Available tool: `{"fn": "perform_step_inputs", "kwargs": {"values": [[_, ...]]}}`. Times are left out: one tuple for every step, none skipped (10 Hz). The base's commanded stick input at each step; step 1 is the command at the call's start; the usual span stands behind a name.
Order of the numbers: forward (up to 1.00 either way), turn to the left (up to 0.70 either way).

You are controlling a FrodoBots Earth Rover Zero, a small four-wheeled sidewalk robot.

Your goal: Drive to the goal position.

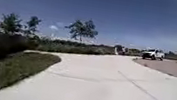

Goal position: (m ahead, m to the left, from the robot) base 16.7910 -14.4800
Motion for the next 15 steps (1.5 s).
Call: {"fn": "perform_step_inputs", "kwargs": {"values": [[0.85, 0.0], [0.85, 0.0], [0.85, 0.0], [0.85, 0.0], [0.85, 0.0], [0.85, 0.0], [0.85, 0.0], [0.85, 0.0], [0.85, 0.0], [0.85, 0.0], [0.85, 0.0], [0.85, 0.0], [0.85, 0.0], [0.85, 0.0], [0.85, 0.0]]}}
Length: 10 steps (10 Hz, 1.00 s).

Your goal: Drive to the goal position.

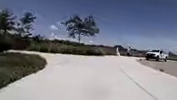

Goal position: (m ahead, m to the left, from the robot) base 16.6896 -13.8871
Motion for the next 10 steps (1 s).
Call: {"fn": "perform_step_inputs", "kwargs": {"values": [[0.85, 0.0], [0.85, 0.0], [0.85, 0.0], [0.85, 0.0], [0.85, 0.0], [0.85, -0.07], [0.85, -0.22], [0.85, -0.34], [0.85, -0.34], [0.85, -0.18]]}}
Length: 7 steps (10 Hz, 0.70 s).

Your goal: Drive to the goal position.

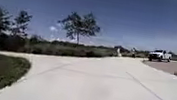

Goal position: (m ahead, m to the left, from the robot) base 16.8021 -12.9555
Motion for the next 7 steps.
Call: {"fn": "perform_step_inputs", "kwargs": {"values": [[0.85, 0.0], [0.85, 0.0], [0.85, 0.0], [0.85, 0.0], [0.85, 0.0], [0.85, 0.0], [0.85, 0.0]]}}
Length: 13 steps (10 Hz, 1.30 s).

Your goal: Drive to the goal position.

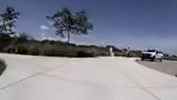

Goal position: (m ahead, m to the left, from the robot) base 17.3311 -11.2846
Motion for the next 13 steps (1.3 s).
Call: {"fn": "perform_step_inputs", "kwargs": {"values": [[0.85, 0.0], [0.85, 0.0], [0.85, 0.0], [0.85, 0.0], [0.85, 0.0], [0.85, 0.0], [0.85, 0.0], [0.85, 0.0], [0.85, 0.0], [0.85, 0.0], [0.85, -0.1], [0.85, -0.34], [0.85, -0.34]]}}
